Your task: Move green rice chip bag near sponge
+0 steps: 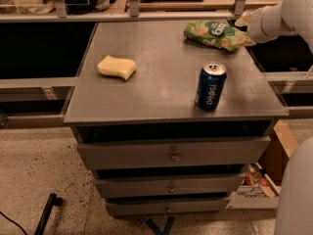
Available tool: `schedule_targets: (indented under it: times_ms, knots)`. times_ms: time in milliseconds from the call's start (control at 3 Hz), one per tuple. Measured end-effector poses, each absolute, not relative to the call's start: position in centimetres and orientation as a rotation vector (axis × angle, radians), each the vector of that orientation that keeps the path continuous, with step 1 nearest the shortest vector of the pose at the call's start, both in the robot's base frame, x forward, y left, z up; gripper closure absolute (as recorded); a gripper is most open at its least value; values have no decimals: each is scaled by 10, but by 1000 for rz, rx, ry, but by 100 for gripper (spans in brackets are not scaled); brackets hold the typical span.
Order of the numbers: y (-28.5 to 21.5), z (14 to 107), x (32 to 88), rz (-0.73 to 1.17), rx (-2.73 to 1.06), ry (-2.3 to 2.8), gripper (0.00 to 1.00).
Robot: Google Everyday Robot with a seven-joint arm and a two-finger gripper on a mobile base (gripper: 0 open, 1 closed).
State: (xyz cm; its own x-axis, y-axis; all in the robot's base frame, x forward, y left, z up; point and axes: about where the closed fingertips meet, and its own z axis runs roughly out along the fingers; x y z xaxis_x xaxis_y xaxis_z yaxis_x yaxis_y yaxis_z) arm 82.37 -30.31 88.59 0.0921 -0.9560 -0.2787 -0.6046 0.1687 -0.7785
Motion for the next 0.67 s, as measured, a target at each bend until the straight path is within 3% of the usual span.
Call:
schedule_targets:
  times_ms: [333, 667]
  knots:
    - [-306, 877, 828, -528, -1530, 1615, 17]
    - [-307, 872, 830, -528, -1531, 1622, 41]
